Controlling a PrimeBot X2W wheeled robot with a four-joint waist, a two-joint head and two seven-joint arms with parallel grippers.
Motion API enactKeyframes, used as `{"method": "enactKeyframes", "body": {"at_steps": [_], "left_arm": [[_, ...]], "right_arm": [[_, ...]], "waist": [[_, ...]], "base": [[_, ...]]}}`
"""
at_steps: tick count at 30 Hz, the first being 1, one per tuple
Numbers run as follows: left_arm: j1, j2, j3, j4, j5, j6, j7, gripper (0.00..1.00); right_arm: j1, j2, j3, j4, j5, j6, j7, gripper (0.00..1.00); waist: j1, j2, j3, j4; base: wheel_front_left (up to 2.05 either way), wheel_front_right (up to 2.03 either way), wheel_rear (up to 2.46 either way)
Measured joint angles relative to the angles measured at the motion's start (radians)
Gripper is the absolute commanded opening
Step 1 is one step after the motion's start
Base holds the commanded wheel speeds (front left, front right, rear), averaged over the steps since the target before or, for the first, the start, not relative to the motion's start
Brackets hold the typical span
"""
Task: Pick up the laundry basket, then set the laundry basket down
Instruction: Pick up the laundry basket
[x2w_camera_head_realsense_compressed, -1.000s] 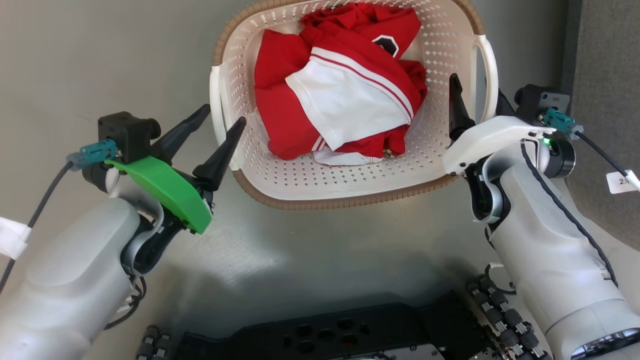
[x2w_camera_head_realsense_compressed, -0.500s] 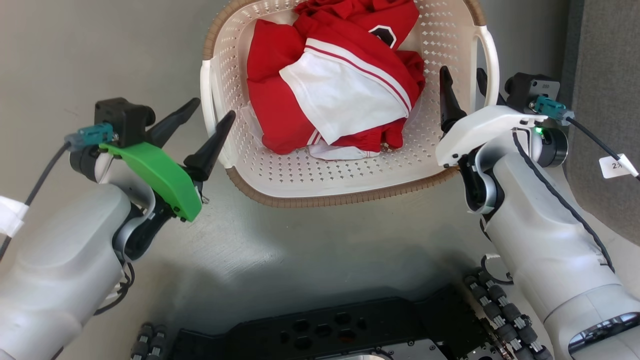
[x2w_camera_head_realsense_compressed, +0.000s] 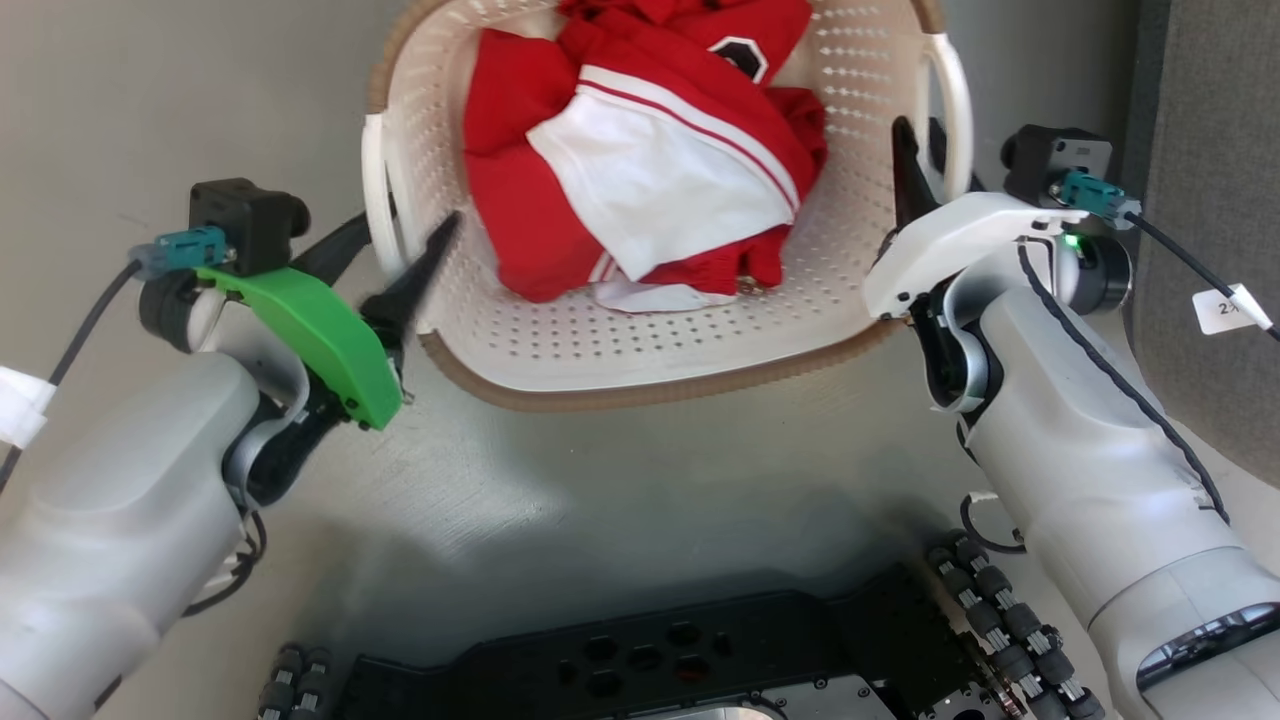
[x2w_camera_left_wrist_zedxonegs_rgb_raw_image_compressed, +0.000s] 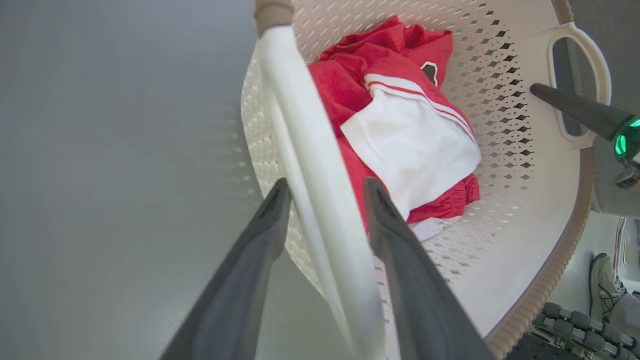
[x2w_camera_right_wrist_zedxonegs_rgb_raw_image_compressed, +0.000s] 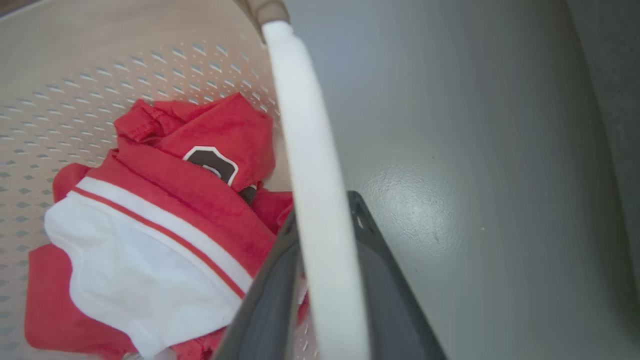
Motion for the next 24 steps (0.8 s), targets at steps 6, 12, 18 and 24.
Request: {"method": "enactKeyframes", "body": {"at_steps": [6, 12, 18, 24], "left_arm": [[-0.02, 0.007, -0.015, 0.03, -0.017, 0.006, -0.001, 0.0], [-0.02, 0.007, -0.051, 0.058, -0.028, 0.013, -0.01, 0.0], [-0.02, 0.004, -0.073, 0.08, -0.044, 0.013, -0.012, 0.0], [-0.016, 0.004, -0.092, 0.097, -0.085, 0.013, -0.019, 0.0]], "right_arm": [[-0.009, 0.0, 0.035, 0.007, 0.001, 0.003, -0.003, 0.0], [-0.007, 0.005, 0.058, 0.023, 0.01, 0.003, -0.002, 0.0], [0.009, 0.005, 0.087, 0.03, 0.048, 0.003, -0.002, 0.0], [0.034, 0.006, 0.142, 0.048, 0.077, 0.001, -0.002, 0.0]], "waist": [[0.0, 0.0, -0.008, -0.001], [0.0, 0.0, -0.045, -0.001], [0.0, 0.0, -0.097, 0.001], [0.0, 0.0, -0.148, 0.004]], "base": [[0.0, 0.0, 0.0], [0.0, 0.0, 0.0], [0.0, 0.0, 0.0], [0.0, 0.0, 0.0]]}}
